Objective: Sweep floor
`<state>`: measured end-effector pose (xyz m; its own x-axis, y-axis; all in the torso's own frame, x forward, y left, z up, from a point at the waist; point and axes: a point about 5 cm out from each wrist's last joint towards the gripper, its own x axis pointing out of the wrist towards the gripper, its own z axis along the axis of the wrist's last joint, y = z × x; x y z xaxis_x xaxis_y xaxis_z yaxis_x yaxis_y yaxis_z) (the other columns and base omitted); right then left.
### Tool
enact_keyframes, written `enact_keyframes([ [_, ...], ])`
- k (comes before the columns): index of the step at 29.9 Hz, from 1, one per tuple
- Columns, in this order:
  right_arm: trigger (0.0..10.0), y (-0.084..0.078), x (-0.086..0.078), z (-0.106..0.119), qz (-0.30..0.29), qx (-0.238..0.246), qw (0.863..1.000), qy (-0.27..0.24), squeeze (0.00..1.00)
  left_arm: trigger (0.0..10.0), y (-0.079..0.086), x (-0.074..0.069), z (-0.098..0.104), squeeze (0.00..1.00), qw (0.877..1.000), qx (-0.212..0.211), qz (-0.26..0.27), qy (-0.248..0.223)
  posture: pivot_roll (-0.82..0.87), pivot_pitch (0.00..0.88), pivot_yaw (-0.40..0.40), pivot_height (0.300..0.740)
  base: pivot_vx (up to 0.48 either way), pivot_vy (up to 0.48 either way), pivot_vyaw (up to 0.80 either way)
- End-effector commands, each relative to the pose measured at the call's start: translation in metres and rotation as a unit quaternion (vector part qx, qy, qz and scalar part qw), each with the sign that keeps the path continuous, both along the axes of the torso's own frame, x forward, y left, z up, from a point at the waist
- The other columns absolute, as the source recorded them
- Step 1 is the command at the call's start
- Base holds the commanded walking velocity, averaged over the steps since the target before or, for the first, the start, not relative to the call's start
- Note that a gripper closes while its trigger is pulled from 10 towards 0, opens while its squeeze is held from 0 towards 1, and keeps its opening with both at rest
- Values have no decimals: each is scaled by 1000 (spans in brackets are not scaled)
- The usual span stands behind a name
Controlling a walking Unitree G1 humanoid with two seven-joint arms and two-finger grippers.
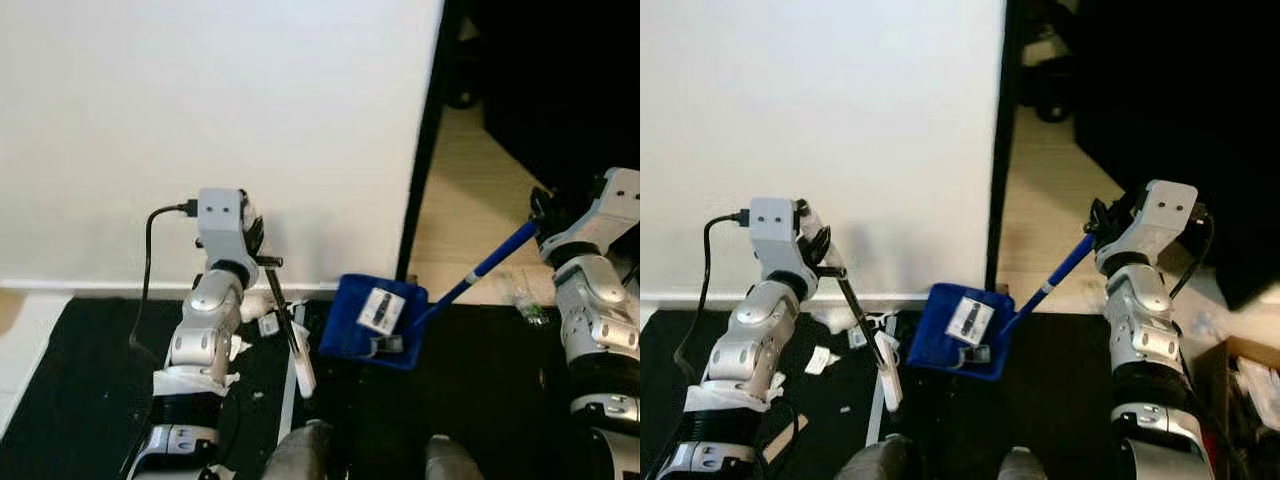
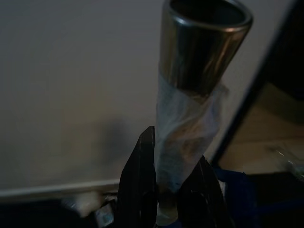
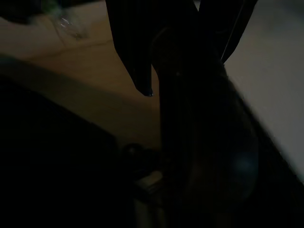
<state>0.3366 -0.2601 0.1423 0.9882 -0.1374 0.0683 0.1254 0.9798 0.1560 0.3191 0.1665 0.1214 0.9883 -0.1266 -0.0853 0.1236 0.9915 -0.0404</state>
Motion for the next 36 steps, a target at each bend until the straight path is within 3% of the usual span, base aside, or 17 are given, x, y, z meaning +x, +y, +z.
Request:
enact_keyframes([
  [1,10000,-3,0,5,-8,1,1000,-17,0,10000,-2,0,3,0,1000,-6,-3,-15,-72,56,101,740,0,0,-800],
  [36,10000,-1,1,3,-5,1,1000,-14,0,10000,-1,0,-2,0,1000,-4,-2,-7,-69,57,102,740,0,0,-800],
])
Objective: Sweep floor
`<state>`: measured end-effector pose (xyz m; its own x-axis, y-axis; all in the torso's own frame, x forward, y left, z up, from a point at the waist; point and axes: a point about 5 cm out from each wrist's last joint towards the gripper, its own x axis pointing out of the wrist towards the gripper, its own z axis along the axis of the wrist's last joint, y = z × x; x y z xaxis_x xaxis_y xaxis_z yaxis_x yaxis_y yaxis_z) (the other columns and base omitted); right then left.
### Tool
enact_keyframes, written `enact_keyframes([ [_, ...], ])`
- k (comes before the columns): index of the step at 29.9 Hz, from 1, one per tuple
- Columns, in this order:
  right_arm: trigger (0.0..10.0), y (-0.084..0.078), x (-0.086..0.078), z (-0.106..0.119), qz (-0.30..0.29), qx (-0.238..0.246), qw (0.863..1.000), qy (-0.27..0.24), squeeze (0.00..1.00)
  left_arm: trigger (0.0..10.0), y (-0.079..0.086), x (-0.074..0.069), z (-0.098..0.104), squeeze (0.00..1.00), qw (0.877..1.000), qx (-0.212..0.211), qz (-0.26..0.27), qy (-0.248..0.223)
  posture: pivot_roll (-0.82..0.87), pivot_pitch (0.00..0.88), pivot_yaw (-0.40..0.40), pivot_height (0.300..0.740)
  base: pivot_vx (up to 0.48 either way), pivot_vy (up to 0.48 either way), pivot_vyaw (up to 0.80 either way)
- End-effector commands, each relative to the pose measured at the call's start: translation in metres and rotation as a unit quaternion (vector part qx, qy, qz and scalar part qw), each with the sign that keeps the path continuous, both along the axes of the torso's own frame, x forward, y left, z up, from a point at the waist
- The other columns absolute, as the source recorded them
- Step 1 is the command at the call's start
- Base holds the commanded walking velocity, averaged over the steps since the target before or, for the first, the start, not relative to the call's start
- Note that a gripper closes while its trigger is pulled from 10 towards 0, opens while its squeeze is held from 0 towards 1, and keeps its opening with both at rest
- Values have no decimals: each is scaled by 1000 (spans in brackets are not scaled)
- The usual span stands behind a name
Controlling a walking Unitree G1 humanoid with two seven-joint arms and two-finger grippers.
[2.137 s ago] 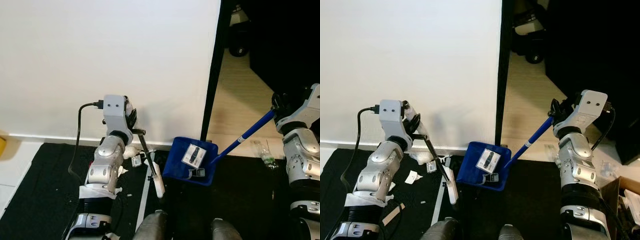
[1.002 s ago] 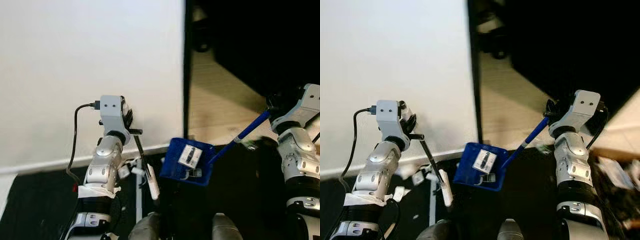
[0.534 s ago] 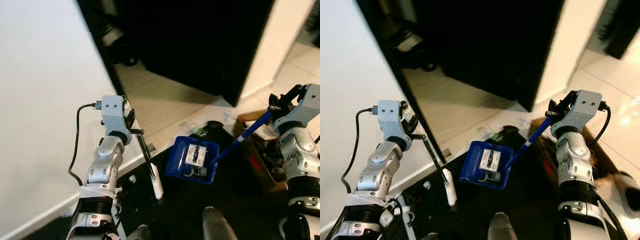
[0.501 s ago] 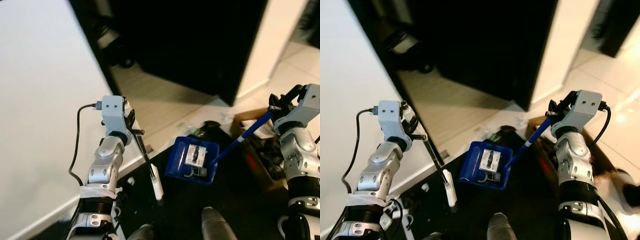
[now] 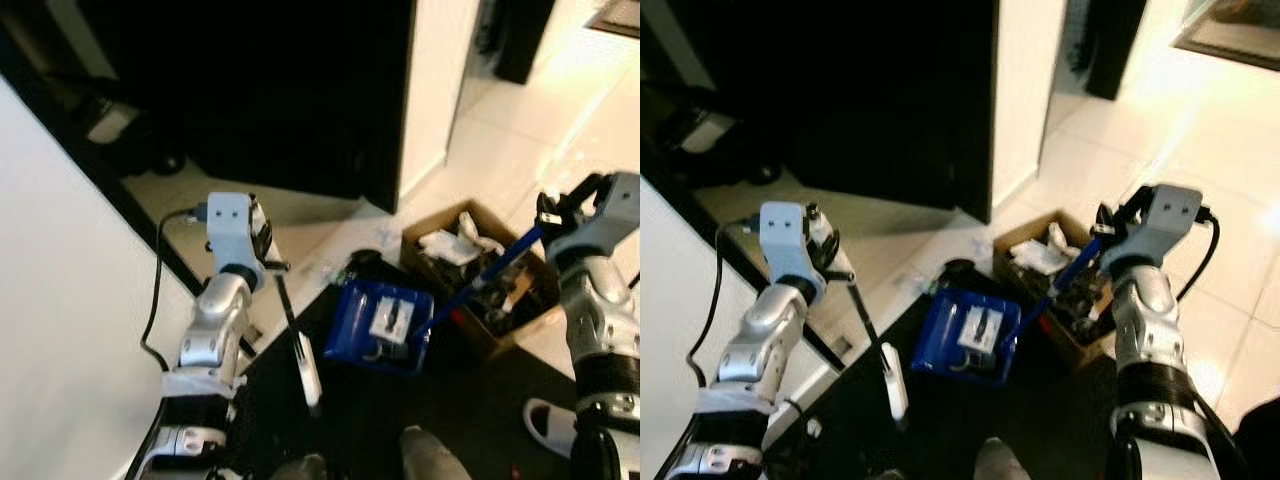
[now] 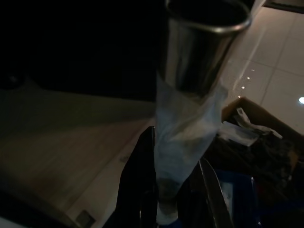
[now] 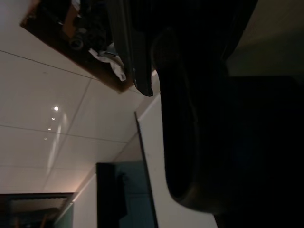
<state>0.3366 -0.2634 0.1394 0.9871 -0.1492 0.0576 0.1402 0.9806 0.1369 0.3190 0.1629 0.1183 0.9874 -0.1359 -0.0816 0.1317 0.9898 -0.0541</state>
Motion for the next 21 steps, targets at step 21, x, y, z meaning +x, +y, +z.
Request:
enact_keyframes([
  [21,10000,18,5,22,54,-31,997,-51,0,10000,3,-1,1,0,1000,4,3,-7,-67,57,103,740,0,0,-643],
])
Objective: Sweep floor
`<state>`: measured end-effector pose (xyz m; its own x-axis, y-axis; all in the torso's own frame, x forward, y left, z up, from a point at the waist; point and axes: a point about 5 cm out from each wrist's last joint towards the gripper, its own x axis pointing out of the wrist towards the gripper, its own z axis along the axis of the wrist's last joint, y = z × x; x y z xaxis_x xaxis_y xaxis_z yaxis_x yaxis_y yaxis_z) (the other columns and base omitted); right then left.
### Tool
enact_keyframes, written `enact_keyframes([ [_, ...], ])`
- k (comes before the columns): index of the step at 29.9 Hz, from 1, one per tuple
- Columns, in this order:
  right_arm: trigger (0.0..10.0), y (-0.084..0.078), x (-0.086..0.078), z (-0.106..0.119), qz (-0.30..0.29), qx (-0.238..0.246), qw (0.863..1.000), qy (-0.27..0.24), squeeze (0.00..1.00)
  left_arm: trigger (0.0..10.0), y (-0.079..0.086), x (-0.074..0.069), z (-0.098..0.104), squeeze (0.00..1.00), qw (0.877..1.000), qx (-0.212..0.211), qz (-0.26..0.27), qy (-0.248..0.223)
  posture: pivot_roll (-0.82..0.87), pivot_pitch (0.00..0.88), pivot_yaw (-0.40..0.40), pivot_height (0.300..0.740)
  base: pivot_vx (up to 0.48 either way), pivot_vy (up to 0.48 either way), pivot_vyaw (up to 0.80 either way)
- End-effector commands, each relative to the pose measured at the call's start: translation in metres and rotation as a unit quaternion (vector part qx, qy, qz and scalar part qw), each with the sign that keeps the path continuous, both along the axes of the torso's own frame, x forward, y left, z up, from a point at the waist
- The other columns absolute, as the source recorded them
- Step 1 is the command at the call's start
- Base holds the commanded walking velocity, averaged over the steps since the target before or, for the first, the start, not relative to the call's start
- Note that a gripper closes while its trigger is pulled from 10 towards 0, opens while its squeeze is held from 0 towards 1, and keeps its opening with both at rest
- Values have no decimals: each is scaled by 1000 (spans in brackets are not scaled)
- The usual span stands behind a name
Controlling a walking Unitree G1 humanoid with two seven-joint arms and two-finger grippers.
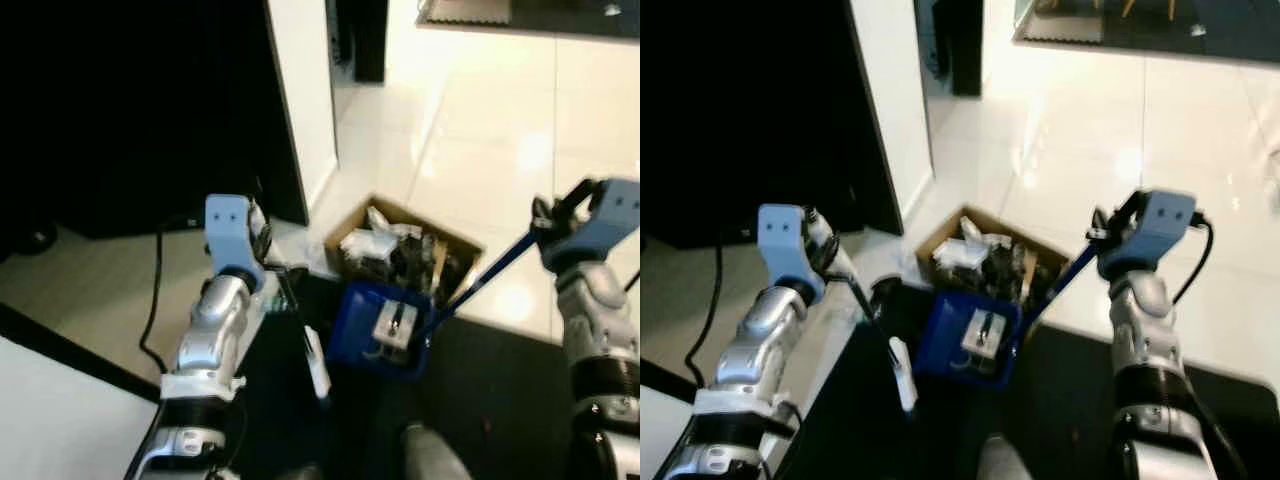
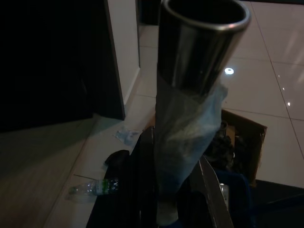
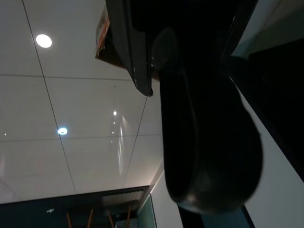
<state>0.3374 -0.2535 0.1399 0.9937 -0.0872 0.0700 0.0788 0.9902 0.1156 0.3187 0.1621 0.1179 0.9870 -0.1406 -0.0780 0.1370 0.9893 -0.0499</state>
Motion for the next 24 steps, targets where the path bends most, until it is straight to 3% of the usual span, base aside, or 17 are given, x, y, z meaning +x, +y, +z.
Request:
enact_keyframes([
  [1,10000,11,4,24,32,-26,998,-50,0,10000,4,-1,1,0,1000,2,6,-4,-69,57,102,740,0,0,0],
  [12,10000,35,11,44,112,-83,988,-68,0,10000,11,-2,-1,0,1000,-1,26,-6,-60,54,78,740,0,0,0],
  [17,10000,38,13,48,121,-90,986,-72,0,10000,12,-3,-1,0,999,-3,33,-8,-51,51,61,740,0,0,0],
  [19,10000,48,24,83,146,-103,977,-116,0,10000,23,-3,3,0,998,-8,66,-19,-39,44,29,740,0,0,0],
  [23,10000,53,29,101,158,-92,973,-140,0,10000,29,-4,4,0,997,-8,79,-22,-37,43,24,740,0,0,0],
  [24,10000,57,32,114,172,-63,970,-158,0,10000,30,-5,3,0,996,-7,82,-21,-33,38,20,740,0,0,0],
])
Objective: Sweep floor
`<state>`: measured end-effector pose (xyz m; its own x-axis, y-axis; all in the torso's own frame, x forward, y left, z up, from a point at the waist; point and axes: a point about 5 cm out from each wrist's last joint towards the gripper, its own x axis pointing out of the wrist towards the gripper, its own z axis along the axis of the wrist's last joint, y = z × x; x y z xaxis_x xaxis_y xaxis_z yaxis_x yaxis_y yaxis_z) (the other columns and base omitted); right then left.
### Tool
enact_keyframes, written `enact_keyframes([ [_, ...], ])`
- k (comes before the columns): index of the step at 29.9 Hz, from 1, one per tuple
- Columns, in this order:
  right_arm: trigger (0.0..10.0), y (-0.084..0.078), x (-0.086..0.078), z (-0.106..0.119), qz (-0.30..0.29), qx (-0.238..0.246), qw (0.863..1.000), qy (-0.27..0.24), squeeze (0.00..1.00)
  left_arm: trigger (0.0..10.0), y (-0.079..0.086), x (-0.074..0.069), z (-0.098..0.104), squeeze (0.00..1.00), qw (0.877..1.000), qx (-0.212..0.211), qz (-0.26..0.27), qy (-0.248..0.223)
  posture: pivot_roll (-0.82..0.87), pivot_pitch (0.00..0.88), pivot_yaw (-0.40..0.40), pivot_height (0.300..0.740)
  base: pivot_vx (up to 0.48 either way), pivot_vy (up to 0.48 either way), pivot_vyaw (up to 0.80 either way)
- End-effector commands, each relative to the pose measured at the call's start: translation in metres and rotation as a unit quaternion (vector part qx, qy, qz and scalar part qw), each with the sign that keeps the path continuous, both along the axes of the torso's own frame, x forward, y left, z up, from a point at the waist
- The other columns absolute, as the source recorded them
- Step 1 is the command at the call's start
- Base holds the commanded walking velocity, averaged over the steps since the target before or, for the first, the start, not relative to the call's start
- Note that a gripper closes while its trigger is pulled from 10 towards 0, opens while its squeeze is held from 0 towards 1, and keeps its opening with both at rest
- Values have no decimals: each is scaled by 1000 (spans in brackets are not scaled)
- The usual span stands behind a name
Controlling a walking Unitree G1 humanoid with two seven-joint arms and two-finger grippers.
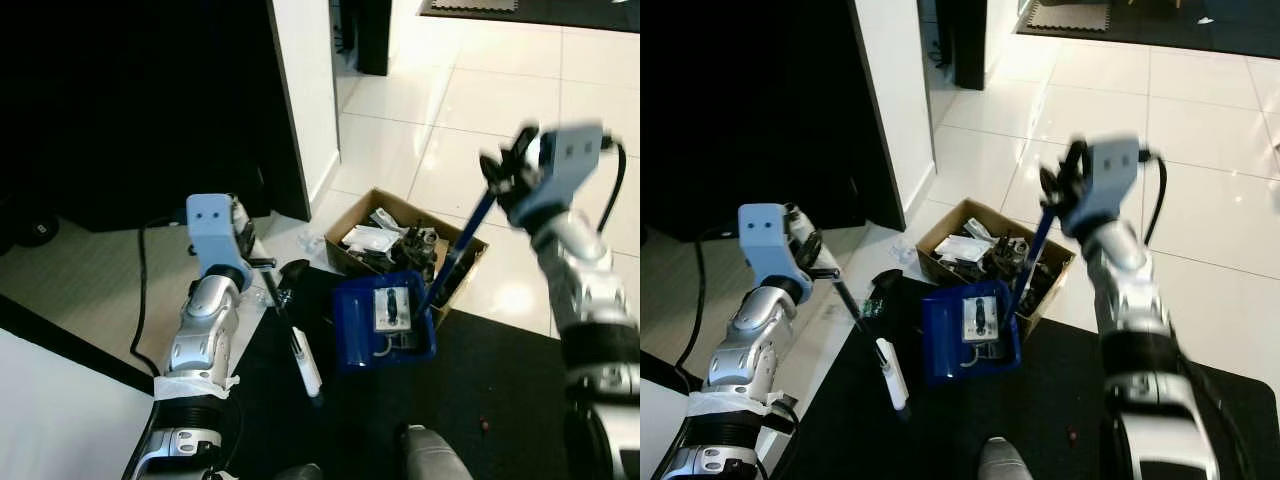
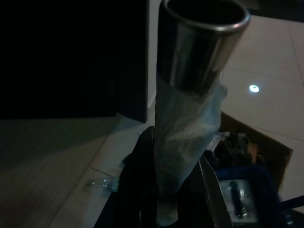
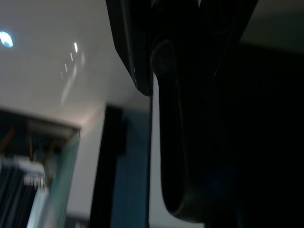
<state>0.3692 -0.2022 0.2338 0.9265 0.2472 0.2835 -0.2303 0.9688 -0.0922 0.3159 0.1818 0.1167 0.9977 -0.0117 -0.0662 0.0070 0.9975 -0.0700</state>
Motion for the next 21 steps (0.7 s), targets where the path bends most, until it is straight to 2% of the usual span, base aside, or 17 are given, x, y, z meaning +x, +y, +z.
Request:
enact_keyframes([
  [1,10000,6,0,20,28,35,998,-35,0,10000,10,-2,4,0,1000,4,17,-16,-33,38,20,740,0,0,0],
  [4,10000,9,3,35,49,76,995,-48,0,10000,10,-2,3,0,1000,4,18,-15,-29,34,20,740,0,0,0],
  [7,10000,4,6,45,31,61,995,-68,0,10000,8,-2,3,0,1000,3,17,-16,-27,31,22,740,0,0,0],
  [10,10000,-9,11,61,-1,38,994,-102,0,10000,6,-2,3,0,1000,3,13,-16,-27,34,33,740,0,0,0],
  [12,10000,-14,13,70,-8,39,992,-123,0,10000,6,-1,4,0,1000,5,11,-16,-26,36,38,740,0,0,0],
  [14,10000,-15,13,74,-10,43,990,-131,0,10000,6,-1,4,0,1000,5,10,-16,-26,36,38,740,0,0,0],
  [15,10000,-14,13,85,-21,35,986,-163,0,10000,6,0,5,0,1000,6,9,-16,-18,38,41,740,0,0,0],
  [16,10000,-14,13,85,-21,35,986,-163,0,10000,6,0,5,0,1000,6,9,-16,-18,38,41,740,0,0,0],
  [21,10000,-9,15,102,-53,-5,977,-205,0,10000,5,-2,7,0,1000,9,8,-19,7,42,35,740,0,0,0],
])
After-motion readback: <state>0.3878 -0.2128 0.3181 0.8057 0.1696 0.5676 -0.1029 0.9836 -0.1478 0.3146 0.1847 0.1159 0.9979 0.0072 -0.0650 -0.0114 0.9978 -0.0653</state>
